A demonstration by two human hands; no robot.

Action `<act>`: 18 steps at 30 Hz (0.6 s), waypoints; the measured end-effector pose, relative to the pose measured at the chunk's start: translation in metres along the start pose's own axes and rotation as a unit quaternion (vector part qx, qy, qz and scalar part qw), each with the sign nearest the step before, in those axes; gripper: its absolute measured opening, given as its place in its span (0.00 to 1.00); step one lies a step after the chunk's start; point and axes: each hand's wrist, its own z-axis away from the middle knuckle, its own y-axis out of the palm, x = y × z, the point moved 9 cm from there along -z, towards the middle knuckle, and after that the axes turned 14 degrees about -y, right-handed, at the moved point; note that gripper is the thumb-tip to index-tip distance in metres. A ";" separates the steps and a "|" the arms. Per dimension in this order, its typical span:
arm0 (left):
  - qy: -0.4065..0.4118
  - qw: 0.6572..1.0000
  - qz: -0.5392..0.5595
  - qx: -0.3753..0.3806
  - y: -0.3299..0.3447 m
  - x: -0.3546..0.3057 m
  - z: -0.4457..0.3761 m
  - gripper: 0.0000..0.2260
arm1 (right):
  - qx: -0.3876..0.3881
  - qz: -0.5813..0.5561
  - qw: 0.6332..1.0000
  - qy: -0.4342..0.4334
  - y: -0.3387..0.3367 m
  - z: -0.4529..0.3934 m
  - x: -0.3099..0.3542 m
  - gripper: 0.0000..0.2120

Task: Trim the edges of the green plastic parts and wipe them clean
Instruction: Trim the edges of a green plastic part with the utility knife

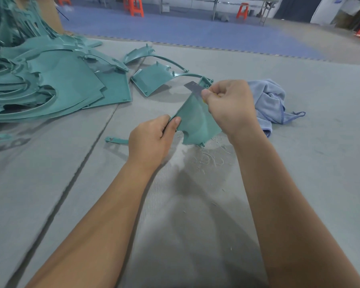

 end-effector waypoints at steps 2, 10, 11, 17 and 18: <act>0.000 1.000 0.006 0.001 0.000 0.001 0.000 0.21 | 0.009 -0.012 1.000 0.002 -0.001 0.000 0.001 0.11; -0.013 1.000 -0.003 -0.009 0.001 0.003 -0.002 0.22 | 0.033 -0.114 0.992 0.046 0.006 0.018 -0.004 0.09; -0.014 1.000 -0.004 -0.011 0.001 0.003 -0.002 0.22 | 0.013 -0.140 0.989 0.054 0.003 0.019 -0.005 0.08; -0.011 1.000 -0.021 -0.011 0.000 0.001 -0.003 0.21 | -0.029 -0.201 0.977 0.067 0.006 0.018 -0.002 0.11; -0.011 1.000 -0.022 -0.010 0.000 0.000 -0.003 0.21 | -0.025 -0.201 0.976 0.083 0.009 0.019 -0.004 0.16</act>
